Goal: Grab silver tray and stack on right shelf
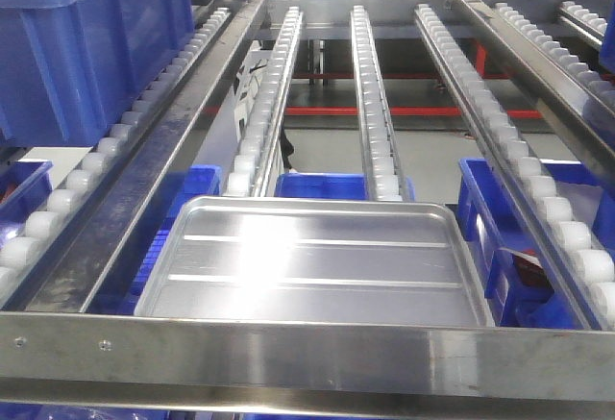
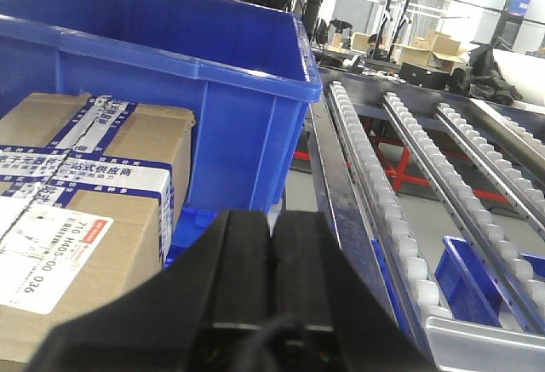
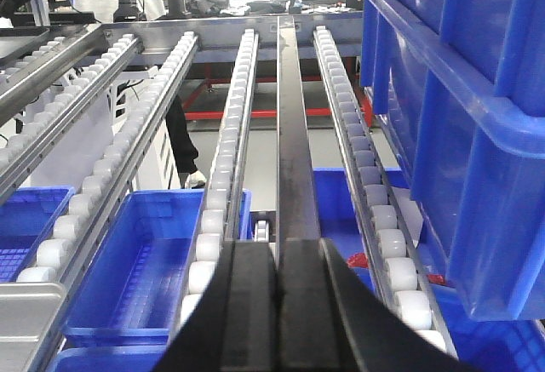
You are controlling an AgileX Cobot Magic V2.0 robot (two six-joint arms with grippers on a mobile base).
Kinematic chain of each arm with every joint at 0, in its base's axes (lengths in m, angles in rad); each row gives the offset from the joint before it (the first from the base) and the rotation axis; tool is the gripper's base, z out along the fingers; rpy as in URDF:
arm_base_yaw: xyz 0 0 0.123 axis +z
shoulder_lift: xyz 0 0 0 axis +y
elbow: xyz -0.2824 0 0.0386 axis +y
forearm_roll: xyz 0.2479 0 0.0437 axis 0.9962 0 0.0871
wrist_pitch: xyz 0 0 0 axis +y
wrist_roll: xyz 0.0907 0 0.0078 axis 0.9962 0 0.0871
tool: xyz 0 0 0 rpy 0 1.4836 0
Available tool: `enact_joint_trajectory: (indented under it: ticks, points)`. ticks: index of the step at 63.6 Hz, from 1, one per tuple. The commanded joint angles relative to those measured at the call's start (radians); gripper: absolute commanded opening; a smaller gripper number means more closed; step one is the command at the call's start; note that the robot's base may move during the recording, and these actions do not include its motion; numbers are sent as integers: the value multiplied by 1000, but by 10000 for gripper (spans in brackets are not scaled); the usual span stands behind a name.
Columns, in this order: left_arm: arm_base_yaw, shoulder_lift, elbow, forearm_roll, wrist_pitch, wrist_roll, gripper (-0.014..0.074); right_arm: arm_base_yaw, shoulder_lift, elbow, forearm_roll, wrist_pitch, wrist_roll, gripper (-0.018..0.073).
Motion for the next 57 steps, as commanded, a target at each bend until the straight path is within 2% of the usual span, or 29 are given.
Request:
enact_joint_trajectory:
  ticks: [1,45,51,57]
  points:
    - [-5,-16,18,-6,-85,2,-100,-2,-22,-18,-3,-86,-6,57]
    - [-5,-16,18,-6,-90,2,-100,-2,-22,-18,-3,-89,-6,57]
    - [-5,-13,15,-6,-93,2,-100,-2,-22,-18,-3,-110,-6,57]
    - [-5,-13,-8,-6,-116,2,-100,-2,-22,-27,-3,-194,-6,57]
